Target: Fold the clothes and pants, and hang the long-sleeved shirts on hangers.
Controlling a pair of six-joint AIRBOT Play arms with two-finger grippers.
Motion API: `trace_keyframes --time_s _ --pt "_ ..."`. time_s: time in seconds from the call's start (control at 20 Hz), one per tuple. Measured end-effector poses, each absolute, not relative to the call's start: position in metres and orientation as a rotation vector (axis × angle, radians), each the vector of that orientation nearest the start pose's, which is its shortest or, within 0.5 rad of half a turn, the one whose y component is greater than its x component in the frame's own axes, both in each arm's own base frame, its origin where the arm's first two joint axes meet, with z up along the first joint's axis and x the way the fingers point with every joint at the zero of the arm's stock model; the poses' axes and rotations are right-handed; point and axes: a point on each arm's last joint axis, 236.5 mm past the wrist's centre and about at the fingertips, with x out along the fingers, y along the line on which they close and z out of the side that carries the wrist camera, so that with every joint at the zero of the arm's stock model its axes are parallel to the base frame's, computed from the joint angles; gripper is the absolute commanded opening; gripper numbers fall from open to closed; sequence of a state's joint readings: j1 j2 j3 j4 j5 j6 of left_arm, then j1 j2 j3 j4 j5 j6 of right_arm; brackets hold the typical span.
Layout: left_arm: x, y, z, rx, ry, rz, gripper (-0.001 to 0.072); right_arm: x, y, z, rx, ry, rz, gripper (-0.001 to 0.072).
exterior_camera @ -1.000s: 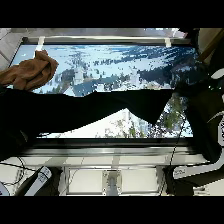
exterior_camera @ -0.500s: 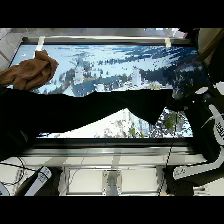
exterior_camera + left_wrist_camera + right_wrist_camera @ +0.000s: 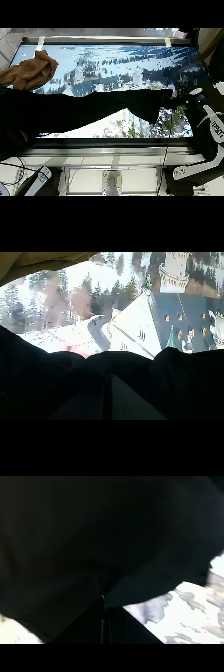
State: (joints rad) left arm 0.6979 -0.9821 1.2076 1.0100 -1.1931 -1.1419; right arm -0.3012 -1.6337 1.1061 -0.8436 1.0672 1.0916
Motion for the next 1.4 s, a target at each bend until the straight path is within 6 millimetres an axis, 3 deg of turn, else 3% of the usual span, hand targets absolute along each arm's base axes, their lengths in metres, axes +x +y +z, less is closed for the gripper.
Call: trace_keyframes --time_s 0.1,0.2,0.5,0.65,0.9,1.0,1.2,1.4 --pt "0.348 0.140 0.170 -0.324 0.746 0.095 0.0012 0.418 0.019 -0.065 0.578 1.252 0.342 0.0004" --pt "0.349 0.141 0.172 -0.319 0.737 0.099 0.0012 0.423 0.013 -0.019 0.549 1.169 0.365 0.0004" --pt "0.360 0.157 0.189 -0.293 0.646 0.153 0.0011 0.428 -0.047 0.157 0.438 0.782 0.235 0.0004" --pt "0.371 0.174 0.200 -0.286 0.568 0.206 0.0012 0.431 -0.073 0.197 0.446 0.679 0.132 0.0004" --pt "0.384 0.189 0.215 -0.282 0.473 0.254 0.0011 0.444 -0.102 0.217 0.477 0.580 0.027 0.0004" --pt "0.389 0.188 0.222 -0.292 0.440 0.252 0.0012 0.449 -0.109 0.215 0.487 0.572 0.005 0.0004" --pt "0.396 0.178 0.227 -0.295 0.418 0.227 0.0012 0.464 -0.111 0.174 0.542 0.663 0.007 0.0004" --pt "0.399 0.174 0.227 -0.282 0.418 0.219 0.0011 0.503 -0.101 0.113 0.590 0.738 0.014 0.0004"
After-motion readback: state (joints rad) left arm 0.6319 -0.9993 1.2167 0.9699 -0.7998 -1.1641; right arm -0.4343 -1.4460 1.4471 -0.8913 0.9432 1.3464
